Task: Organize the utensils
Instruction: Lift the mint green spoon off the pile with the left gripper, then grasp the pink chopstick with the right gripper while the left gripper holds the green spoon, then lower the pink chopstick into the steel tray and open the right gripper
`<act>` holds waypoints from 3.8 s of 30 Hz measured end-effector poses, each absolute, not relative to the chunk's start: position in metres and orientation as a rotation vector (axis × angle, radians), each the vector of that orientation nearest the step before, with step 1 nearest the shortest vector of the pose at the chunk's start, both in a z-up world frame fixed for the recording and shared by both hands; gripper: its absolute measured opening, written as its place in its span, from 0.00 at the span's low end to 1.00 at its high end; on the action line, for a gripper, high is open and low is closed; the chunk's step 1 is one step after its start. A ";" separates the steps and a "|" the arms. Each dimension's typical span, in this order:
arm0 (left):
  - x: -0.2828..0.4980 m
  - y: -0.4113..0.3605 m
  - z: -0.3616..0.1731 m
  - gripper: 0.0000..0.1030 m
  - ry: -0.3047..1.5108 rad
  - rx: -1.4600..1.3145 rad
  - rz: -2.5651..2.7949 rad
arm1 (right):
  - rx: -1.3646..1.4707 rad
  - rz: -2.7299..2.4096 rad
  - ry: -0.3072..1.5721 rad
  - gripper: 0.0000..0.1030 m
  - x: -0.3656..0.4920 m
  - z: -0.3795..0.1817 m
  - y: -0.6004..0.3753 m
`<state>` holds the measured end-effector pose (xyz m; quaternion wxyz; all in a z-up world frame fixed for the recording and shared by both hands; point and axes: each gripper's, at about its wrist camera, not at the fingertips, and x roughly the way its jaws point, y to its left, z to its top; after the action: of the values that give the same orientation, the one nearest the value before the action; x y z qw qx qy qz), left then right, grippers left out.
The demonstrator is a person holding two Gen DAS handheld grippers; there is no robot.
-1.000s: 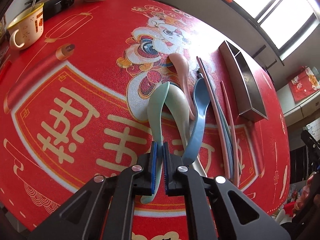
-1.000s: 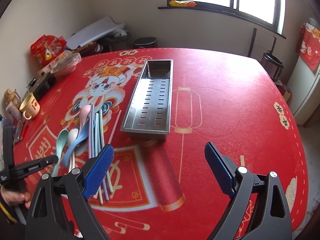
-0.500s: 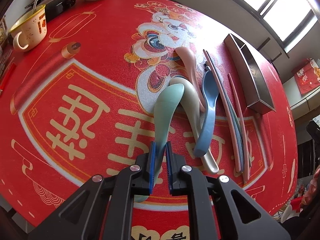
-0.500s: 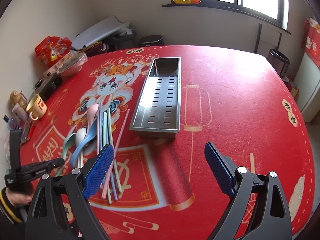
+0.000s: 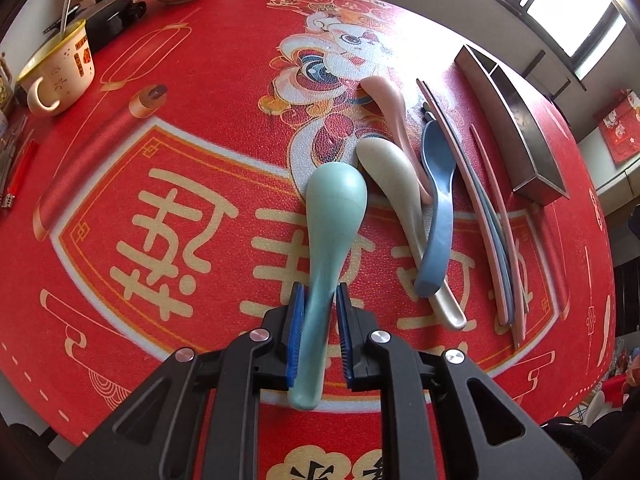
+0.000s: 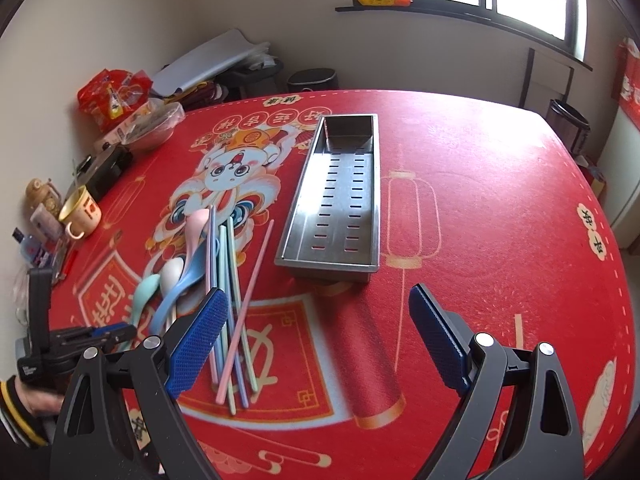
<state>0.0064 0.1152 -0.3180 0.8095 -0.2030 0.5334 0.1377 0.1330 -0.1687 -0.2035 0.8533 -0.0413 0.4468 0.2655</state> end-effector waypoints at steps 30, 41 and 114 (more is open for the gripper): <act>0.029 0.090 -0.317 0.09 1.160 -0.359 0.127 | -0.072 0.514 0.946 0.86 0.133 -0.205 -0.189; 0.012 0.080 -0.320 0.06 1.163 -0.309 0.157 | -0.028 0.572 0.987 0.86 0.135 -0.212 -0.186; -0.010 0.111 -0.321 0.07 1.079 -0.423 0.232 | 0.072 0.453 1.086 0.06 0.269 -0.243 -0.139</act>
<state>-0.0098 0.1105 -0.3213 0.8304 -0.1995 0.5087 0.1092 0.2690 -0.1387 -0.2431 0.8312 0.0339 0.5123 0.2134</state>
